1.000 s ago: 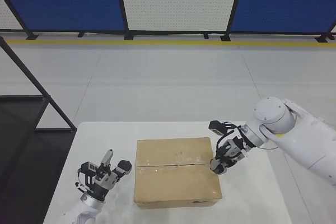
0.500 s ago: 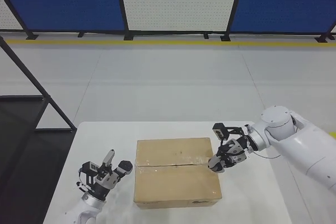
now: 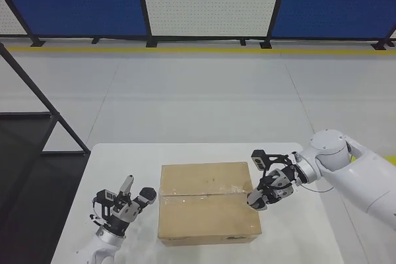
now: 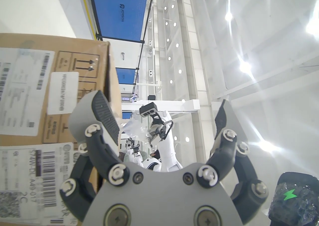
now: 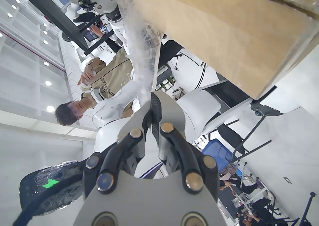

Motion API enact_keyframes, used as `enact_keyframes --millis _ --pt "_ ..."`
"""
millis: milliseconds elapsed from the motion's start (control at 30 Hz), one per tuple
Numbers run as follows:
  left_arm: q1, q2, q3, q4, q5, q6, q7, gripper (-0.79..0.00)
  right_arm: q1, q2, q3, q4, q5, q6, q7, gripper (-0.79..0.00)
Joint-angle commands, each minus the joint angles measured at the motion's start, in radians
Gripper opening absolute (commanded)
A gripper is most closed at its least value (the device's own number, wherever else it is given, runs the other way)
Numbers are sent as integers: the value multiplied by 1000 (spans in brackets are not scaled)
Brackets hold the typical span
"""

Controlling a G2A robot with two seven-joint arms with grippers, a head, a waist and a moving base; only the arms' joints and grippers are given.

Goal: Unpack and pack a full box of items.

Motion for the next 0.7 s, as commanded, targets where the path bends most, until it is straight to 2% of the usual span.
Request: enact_keyframes --millis 0,100,267,433,667 --pt "5 -1 -4 -18 -33 -11 -12 0 -3 8 0 -8 3 0 0 -785" --pt "13 0 -2 -47 -57 8 -35 0 -7 23 0 -28 4 6 -6 -785" --pt "-13 0 33 -61 53 46 -13 0 -8 25 0 -30 2 9 -9 -785" --pt "-55 -3 93 -53 180 79 28 0 -8 25 0 -30 2 9 -9 -785" --pt "-83 -9 136 -29 232 80 66 0 -15 25 2 -36 3 5 -22 -785"
